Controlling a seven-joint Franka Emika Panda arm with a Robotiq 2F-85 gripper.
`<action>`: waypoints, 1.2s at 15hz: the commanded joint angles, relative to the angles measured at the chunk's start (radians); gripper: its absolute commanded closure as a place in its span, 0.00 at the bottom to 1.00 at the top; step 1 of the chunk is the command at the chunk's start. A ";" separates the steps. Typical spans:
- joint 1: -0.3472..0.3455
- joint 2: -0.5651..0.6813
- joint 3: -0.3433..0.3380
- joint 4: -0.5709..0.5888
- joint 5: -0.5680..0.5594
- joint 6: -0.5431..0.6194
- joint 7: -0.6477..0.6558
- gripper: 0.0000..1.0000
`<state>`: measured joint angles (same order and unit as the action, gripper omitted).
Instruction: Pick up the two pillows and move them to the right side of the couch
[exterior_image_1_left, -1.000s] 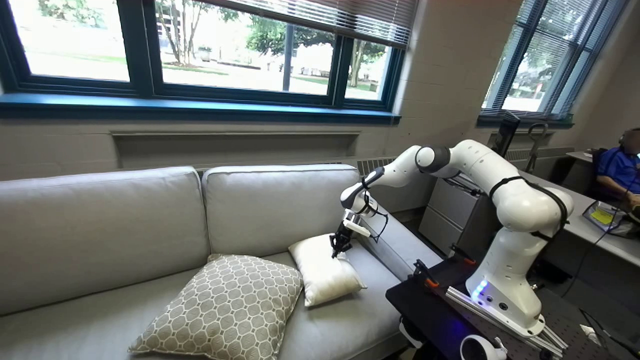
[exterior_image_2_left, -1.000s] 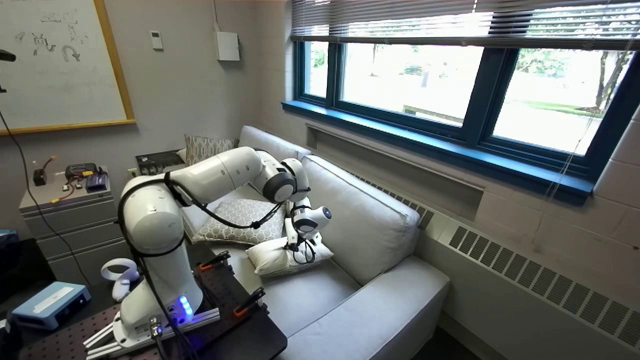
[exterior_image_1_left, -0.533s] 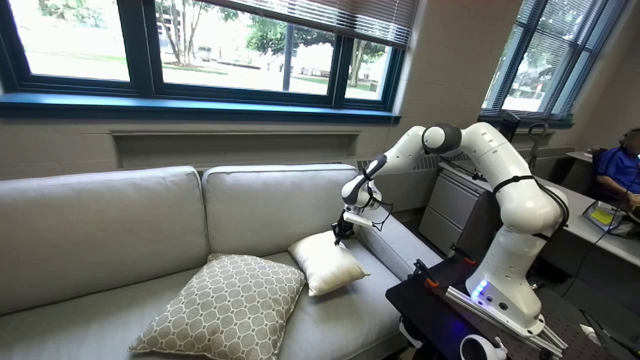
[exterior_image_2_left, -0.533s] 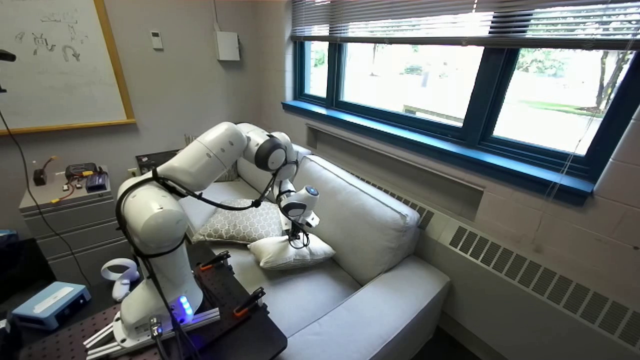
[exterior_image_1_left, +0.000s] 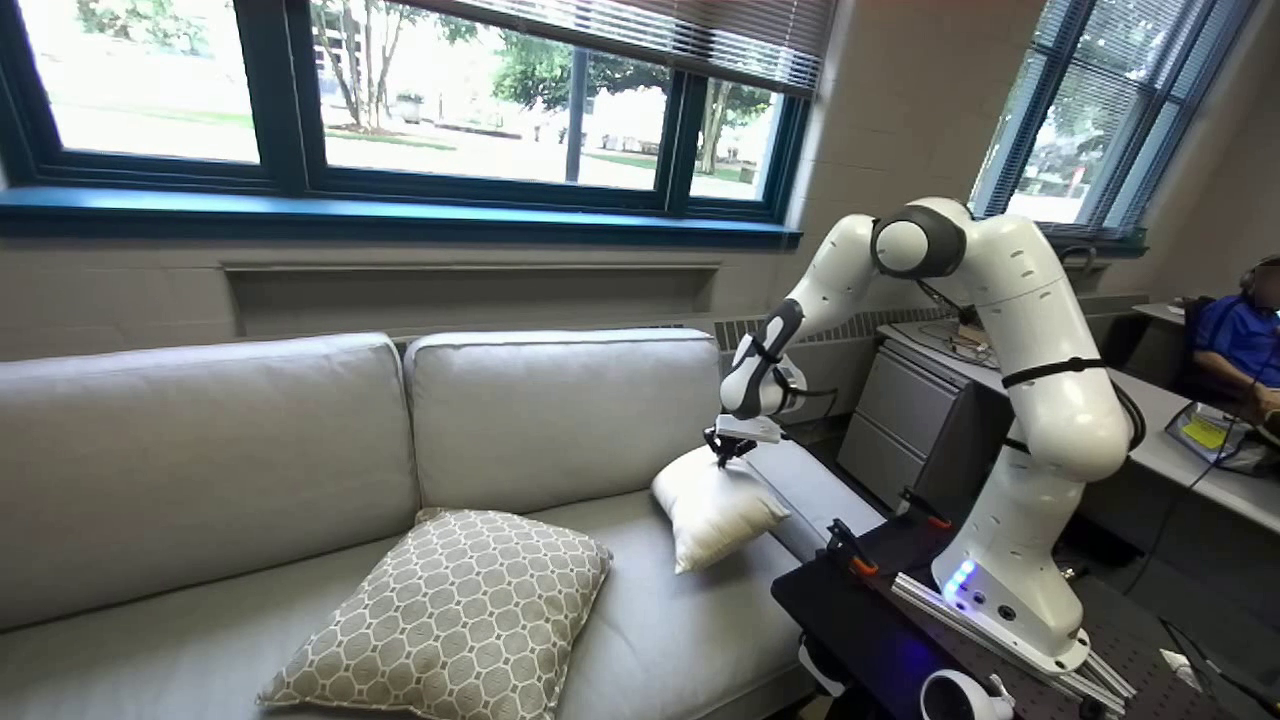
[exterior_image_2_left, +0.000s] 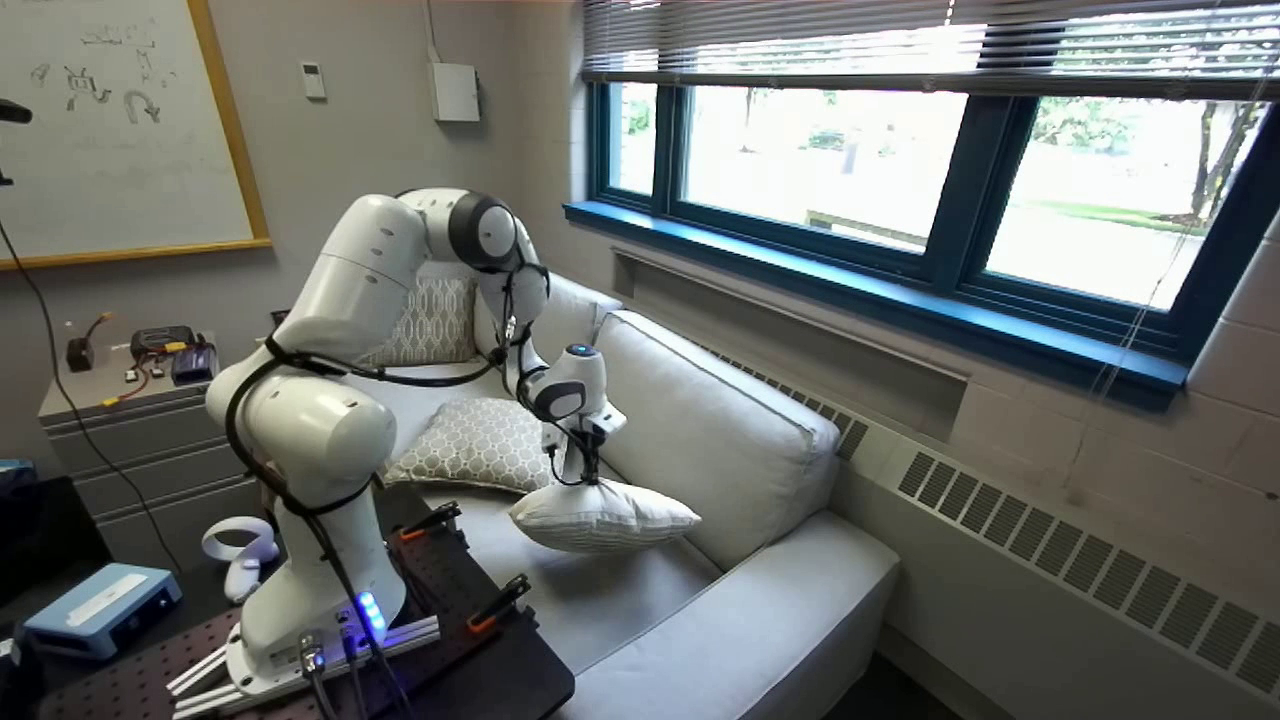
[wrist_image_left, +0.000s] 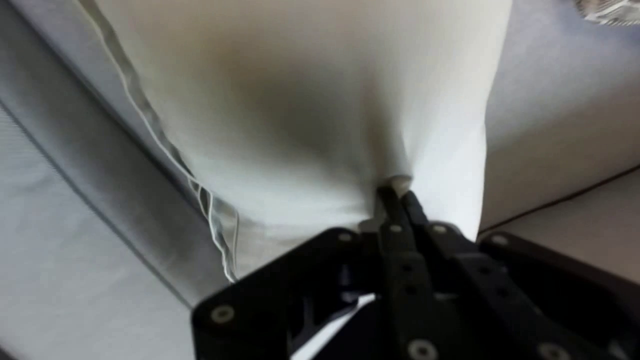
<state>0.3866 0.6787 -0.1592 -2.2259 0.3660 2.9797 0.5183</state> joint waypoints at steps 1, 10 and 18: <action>0.248 -0.105 -0.257 -0.192 -0.073 0.053 0.214 0.99; 0.551 0.105 -0.663 -0.138 -0.259 -0.133 0.422 0.99; 0.692 0.247 -0.735 -0.062 -0.357 -0.257 0.495 0.99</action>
<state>1.0446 0.8796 -0.8785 -2.3221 0.0572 2.7670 0.9767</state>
